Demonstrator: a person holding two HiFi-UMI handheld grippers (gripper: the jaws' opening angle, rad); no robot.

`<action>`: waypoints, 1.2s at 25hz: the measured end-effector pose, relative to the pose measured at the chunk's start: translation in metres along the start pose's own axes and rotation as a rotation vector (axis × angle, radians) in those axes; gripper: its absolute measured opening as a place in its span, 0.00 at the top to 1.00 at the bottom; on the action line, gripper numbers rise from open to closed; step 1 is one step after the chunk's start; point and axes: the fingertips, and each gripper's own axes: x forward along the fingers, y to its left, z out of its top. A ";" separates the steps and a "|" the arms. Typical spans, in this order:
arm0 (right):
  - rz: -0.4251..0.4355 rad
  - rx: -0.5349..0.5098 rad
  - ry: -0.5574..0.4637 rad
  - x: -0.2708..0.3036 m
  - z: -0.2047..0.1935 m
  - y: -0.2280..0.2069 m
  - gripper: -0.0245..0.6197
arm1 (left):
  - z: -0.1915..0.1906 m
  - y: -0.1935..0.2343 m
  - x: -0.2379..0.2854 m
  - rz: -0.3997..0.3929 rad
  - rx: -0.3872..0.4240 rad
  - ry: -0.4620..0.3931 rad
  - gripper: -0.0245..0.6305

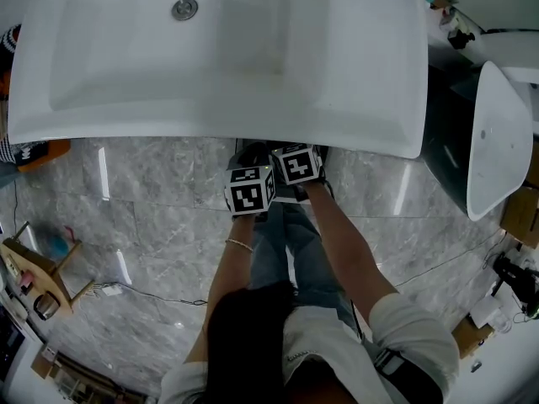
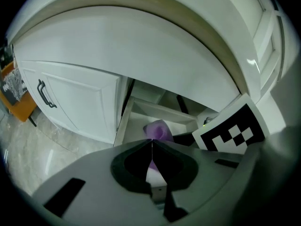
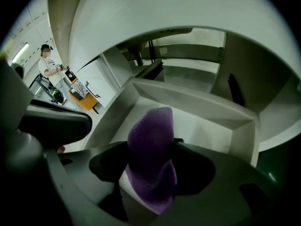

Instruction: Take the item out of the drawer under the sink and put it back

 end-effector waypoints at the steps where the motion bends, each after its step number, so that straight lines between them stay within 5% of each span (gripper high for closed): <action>1: 0.000 0.002 0.009 0.003 0.000 0.000 0.50 | 0.000 0.001 0.001 0.000 -0.002 0.001 0.96; 4: -0.023 0.035 0.031 0.009 -0.007 -0.007 0.71 | -0.004 -0.001 0.004 -0.007 -0.019 0.008 0.96; 8: -0.049 0.024 0.037 0.010 -0.008 -0.008 0.80 | -0.008 0.001 0.004 -0.008 -0.026 0.015 0.96; 30: 0.004 -0.001 -0.090 -0.074 -0.004 -0.003 0.83 | -0.012 -0.025 -0.033 0.029 -0.031 -0.031 0.96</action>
